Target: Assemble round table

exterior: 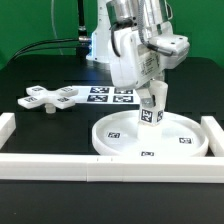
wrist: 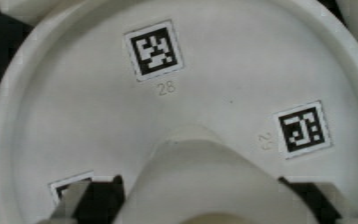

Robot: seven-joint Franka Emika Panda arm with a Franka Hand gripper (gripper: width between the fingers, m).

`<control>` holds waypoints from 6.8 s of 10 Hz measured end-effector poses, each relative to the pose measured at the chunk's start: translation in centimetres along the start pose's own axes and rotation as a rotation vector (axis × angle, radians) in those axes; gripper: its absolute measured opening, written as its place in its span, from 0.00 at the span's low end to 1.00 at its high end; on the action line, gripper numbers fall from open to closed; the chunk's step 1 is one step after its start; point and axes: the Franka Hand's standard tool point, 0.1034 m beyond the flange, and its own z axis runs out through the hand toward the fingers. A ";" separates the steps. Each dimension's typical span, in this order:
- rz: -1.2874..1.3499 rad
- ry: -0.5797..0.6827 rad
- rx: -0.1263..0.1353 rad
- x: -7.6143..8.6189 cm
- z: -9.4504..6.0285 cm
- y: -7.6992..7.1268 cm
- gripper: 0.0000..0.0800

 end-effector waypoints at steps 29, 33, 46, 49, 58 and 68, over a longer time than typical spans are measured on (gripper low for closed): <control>-2.689 -0.029 -0.220 0.5 -0.3 0.6 0.81; -2.897 -0.067 -0.253 1.4 -0.3 0.4 0.81; -3.688 -0.183 -0.537 -0.5 -0.3 0.1 0.81; -3.683 -0.191 -0.540 -0.2 -0.2 0.1 0.51; -3.289 -0.066 -0.466 -0.2 -0.1 0.0 0.51; -2.254 0.150 -0.201 0.0 0.0 -0.4 0.51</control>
Offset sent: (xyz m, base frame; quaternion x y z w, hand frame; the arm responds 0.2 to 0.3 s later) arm 0.0000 0.0000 0.0000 0.0000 0.0000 -0.0650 0.9979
